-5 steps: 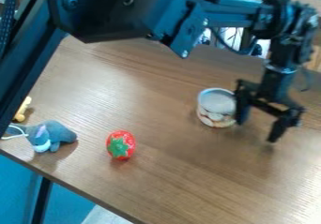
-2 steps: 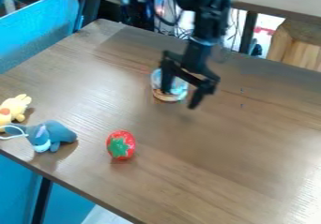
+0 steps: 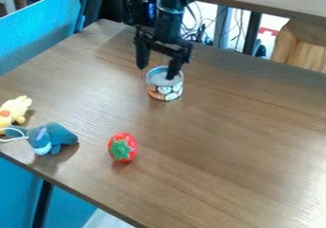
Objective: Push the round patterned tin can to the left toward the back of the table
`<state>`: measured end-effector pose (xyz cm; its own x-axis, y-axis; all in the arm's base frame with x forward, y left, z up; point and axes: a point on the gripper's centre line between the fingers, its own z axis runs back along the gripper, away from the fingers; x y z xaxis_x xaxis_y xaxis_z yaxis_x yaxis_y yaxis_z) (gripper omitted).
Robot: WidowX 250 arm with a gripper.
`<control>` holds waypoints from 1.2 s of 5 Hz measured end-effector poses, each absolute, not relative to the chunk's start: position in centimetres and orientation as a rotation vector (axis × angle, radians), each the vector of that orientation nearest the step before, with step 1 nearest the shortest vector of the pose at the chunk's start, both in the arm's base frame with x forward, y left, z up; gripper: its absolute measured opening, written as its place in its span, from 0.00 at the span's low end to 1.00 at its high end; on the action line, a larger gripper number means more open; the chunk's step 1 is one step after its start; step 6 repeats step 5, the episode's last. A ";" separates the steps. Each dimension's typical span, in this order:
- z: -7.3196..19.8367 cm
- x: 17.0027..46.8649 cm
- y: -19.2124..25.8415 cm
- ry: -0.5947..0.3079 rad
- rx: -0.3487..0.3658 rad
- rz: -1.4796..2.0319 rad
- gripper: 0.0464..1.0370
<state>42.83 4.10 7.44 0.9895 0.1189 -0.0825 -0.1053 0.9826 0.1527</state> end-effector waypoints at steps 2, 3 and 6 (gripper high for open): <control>6.9 42.1 7.0 0.136 0.097 0.160 0.96; 9.7 40.3 6.4 0.094 0.075 0.116 0.96; 10.9 35.8 5.9 0.159 0.068 0.039 0.96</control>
